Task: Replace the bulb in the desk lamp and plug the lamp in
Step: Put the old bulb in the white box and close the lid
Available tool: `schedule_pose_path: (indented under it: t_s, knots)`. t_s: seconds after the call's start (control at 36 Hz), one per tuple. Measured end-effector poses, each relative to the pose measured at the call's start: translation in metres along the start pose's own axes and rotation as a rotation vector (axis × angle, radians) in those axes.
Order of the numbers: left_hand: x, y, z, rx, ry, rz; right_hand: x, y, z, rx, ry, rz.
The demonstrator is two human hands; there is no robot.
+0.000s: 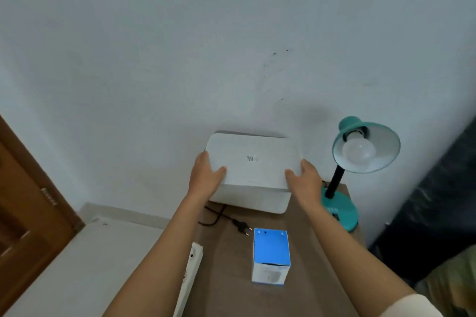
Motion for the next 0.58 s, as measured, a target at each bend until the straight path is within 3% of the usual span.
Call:
schedule_pose_path:
  t_s: [0.28, 0.58]
  knots:
    - [-0.014, 0.015, 0.053, 0.078, 0.070, 0.232, 0.007, 0.023, 0.039, 0.047, -0.013, -0.053]
    - [-0.013, 0.012, 0.055, 0.118, 0.114, 0.181, 0.003, 0.024, 0.041, 0.075, -0.012, -0.081]
Point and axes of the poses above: each hand's wrist, its own z-axis towards the middle knuckle, its own y-axis out of the palm, x = y × z, the point moved 6 cm from there along z, towards the middle knuckle, and after that the axes turned 2 degrees about y, right-handed, at the moved point
